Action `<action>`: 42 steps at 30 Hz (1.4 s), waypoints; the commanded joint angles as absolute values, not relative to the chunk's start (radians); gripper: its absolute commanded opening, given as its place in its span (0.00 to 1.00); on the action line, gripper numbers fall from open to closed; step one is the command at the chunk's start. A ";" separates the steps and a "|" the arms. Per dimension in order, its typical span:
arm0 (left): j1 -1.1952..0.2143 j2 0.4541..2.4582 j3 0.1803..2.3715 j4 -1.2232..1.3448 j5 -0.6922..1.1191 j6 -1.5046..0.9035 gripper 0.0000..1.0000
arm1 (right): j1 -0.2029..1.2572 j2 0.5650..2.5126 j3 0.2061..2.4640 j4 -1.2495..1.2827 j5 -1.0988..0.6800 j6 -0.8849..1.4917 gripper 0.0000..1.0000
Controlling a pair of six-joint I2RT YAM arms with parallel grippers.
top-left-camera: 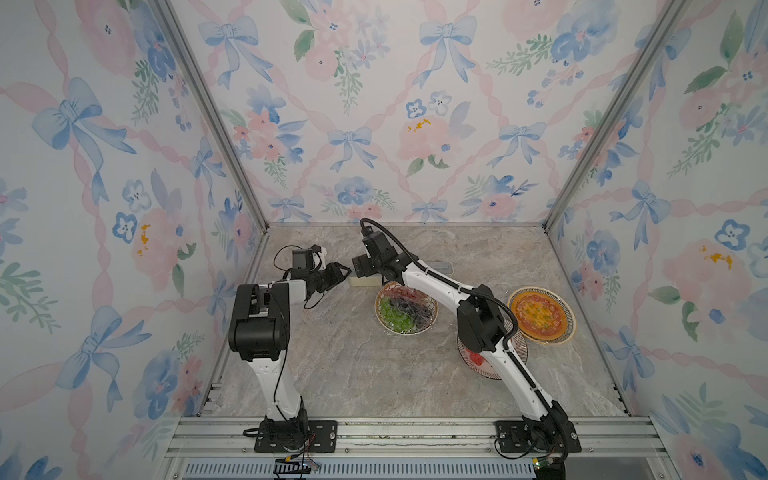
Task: Wrap the plate with plastic wrap
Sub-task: Tear off the plastic wrap from the plastic wrap cutting box.
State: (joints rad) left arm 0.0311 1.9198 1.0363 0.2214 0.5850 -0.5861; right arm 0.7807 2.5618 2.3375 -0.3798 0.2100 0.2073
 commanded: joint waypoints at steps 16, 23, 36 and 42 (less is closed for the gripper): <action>0.029 1.948 1.036 0.200 0.551 -0.564 0.51 | 0.796 2.606 2.383 -0.426 0.161 0.176 0.97; 0.029 1.947 1.036 0.199 0.551 -0.563 0.52 | 0.802 2.598 2.384 -0.388 0.146 0.193 0.97; 0.031 1.950 1.036 0.192 0.536 -0.558 0.51 | 0.773 2.547 2.286 -0.433 0.209 0.190 0.97; 0.032 1.957 1.040 0.183 0.525 -0.555 0.51 | 0.740 2.455 2.137 -0.373 0.229 0.178 0.97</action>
